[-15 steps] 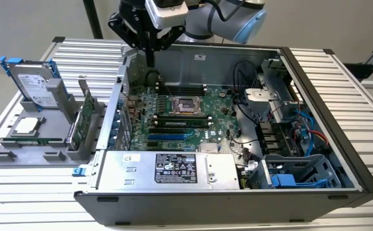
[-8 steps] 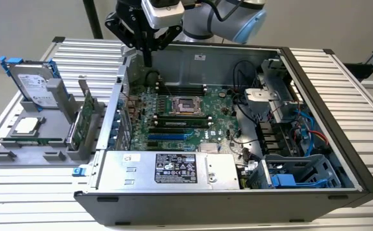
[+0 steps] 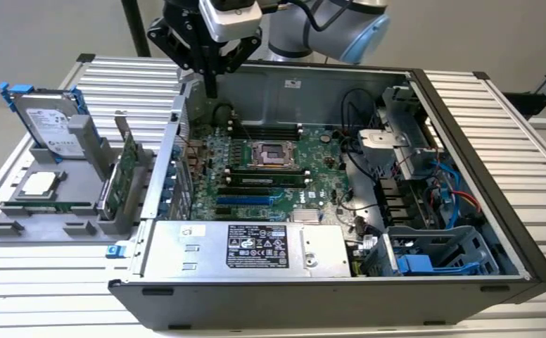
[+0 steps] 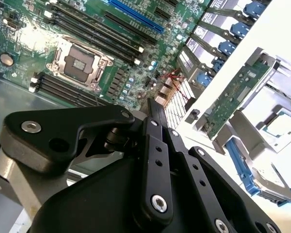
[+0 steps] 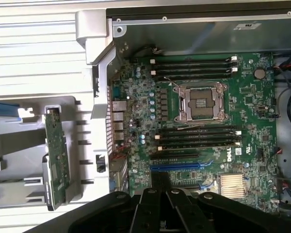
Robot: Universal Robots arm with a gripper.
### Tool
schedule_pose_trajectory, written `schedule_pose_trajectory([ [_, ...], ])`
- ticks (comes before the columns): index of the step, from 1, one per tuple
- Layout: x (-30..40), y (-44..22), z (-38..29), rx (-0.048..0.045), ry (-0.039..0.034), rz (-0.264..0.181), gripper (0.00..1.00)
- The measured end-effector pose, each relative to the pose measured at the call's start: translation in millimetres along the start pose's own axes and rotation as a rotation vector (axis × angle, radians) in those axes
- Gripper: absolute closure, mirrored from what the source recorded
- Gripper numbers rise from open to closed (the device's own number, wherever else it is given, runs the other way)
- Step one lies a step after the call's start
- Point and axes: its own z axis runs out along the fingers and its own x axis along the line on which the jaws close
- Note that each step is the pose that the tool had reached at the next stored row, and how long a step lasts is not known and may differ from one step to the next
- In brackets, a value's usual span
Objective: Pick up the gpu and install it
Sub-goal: 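Reach for the gpu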
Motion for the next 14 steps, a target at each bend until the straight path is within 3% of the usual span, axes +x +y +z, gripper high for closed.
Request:
schedule_pose_trajectory([
  [14, 13.8, -1.0, -0.3, -0.0001, 0.0000, 0.000, 1.00],
])
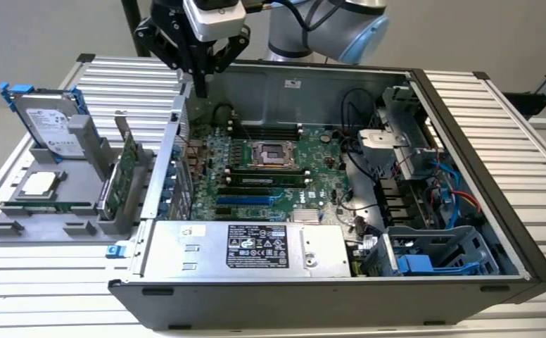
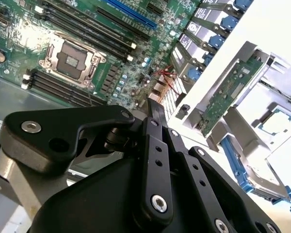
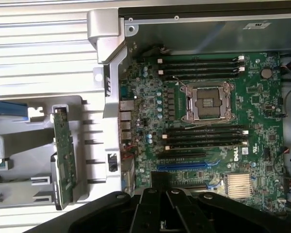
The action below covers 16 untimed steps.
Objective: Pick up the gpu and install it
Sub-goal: 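Reach for the gpu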
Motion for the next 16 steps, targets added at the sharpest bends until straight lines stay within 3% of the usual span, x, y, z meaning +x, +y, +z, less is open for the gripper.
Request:
schedule_pose_trajectory([
  [16, 19.0, -1.4, -0.4, -0.0003, 0.0000, 0.000, 1.00],
])
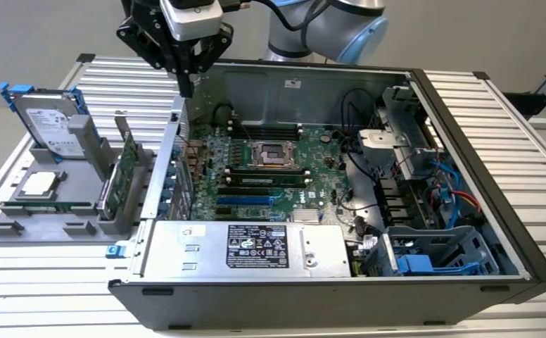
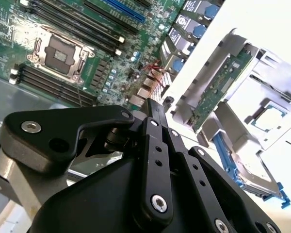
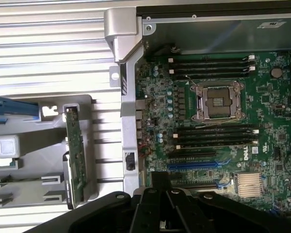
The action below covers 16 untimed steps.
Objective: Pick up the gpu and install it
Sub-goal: 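Reach for the gpu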
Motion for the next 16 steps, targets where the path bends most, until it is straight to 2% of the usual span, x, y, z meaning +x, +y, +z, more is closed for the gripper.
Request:
schedule_pose_trajectory([
  [16, 17.7, -1.3, -0.5, -0.0001, 0.0001, 0.000, 1.00],
])
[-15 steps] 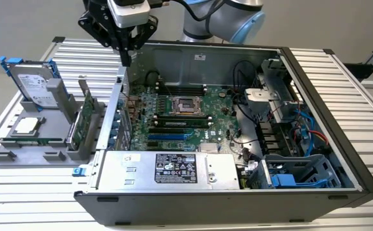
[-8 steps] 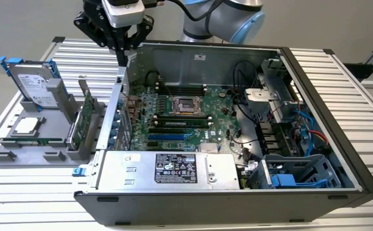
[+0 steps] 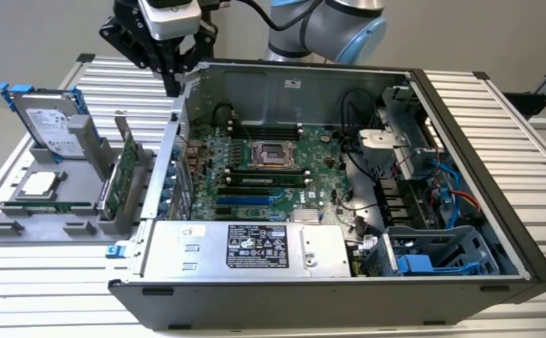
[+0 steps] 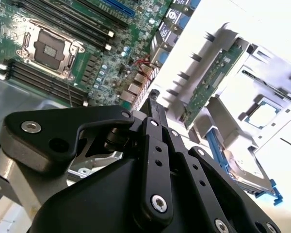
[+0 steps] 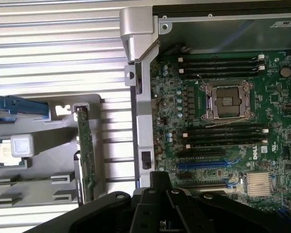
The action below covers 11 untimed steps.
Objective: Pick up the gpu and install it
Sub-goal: 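Reach for the gpu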
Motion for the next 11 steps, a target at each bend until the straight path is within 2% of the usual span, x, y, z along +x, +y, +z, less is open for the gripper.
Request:
schedule_pose_trajectory([
  [11, 12.8, -0.9, -0.3, -0.0001, 0.0000, 0.000, 1.00],
])
